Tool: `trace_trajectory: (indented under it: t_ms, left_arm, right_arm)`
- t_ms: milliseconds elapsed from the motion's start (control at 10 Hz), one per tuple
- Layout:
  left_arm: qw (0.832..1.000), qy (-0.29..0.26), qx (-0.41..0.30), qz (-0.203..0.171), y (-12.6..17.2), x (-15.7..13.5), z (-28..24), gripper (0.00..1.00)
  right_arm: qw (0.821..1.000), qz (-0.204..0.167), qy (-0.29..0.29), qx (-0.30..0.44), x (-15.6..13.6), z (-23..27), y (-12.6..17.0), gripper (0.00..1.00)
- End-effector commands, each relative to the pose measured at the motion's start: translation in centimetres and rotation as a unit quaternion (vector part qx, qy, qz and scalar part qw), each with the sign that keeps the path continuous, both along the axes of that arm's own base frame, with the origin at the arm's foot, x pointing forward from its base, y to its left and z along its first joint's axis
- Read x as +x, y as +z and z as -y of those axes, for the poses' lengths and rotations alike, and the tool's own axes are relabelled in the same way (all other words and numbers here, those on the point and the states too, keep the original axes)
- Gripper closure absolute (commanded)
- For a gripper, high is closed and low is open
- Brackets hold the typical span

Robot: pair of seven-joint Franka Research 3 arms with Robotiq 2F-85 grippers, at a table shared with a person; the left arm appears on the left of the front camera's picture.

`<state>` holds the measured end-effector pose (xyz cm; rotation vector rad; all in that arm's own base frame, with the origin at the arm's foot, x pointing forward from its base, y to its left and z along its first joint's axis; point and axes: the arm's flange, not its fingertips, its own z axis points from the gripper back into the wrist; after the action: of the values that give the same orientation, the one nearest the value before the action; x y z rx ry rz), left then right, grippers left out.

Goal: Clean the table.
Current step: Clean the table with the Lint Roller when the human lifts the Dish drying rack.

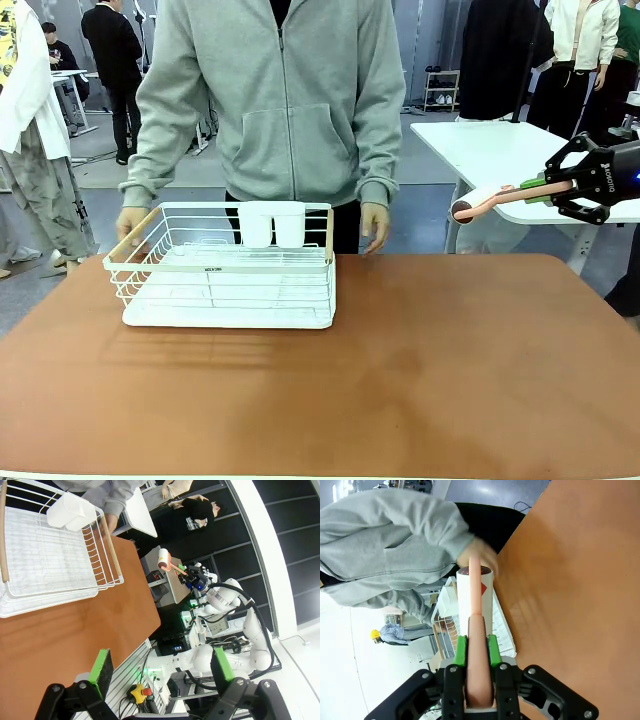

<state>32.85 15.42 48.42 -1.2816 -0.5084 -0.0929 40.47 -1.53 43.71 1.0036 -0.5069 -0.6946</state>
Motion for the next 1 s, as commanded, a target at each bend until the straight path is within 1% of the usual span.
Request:
trace_trajectory:
  t_ms: [0,900]
  left_arm:
    - [1.000,-0.001,-0.012,0.011,0.23,-0.18,-0.01,0.00]
    - [1.000,-0.001,-0.012,0.011,0.23,-0.18,-0.01,0.00]
  right_arm:
    - [1.000,0.000,0.001,-0.001,0.02,-0.09,0.04,0.97]
    - [1.000,0.000,0.001,-0.001,0.02,-0.09,0.04,0.97]
